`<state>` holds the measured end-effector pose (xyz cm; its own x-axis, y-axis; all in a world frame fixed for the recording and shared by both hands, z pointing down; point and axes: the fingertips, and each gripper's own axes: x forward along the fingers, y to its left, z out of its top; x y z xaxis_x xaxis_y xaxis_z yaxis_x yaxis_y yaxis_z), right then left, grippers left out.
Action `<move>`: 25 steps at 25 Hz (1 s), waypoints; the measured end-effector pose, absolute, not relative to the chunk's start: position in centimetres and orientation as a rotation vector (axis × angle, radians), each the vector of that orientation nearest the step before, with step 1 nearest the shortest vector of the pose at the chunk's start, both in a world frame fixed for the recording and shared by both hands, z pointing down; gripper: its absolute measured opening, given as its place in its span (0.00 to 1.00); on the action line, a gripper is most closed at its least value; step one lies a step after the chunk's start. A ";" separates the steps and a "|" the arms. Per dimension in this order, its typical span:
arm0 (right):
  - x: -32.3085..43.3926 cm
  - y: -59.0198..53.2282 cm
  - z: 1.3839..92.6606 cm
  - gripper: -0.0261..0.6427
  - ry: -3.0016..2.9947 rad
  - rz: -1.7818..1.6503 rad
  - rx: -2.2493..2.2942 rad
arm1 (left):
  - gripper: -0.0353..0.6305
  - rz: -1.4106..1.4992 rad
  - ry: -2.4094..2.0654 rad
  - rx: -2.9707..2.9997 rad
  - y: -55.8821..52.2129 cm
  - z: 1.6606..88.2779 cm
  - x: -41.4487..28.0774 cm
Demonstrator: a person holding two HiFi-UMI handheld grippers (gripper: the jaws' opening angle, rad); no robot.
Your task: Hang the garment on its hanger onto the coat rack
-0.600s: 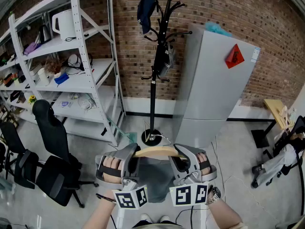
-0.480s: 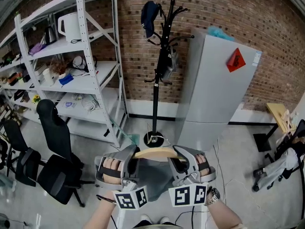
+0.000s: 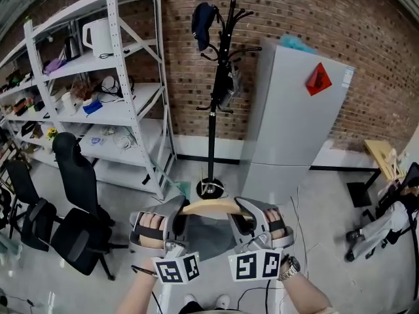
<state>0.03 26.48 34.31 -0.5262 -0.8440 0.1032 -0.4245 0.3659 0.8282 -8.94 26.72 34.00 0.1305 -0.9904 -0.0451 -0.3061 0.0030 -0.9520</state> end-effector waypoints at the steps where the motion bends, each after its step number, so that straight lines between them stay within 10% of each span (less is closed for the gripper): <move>1: 0.1 26.6 34.4 0.20 -2.101 -1.047 1.097 | 0.18 -0.926 1.331 -1.488 26.7 34.2 -8.9; 25: -3.6 28.3 34.9 0.20 -1.998 -0.952 1.167 | 0.18 -0.881 1.231 -1.586 28.1 34.8 -12.6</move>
<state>-3.61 28.29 34.95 -0.4105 -0.8983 0.1566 -0.4443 0.3471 0.8259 -12.55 28.08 34.77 0.2458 -0.9693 0.0034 -0.3162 -0.0835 -0.9450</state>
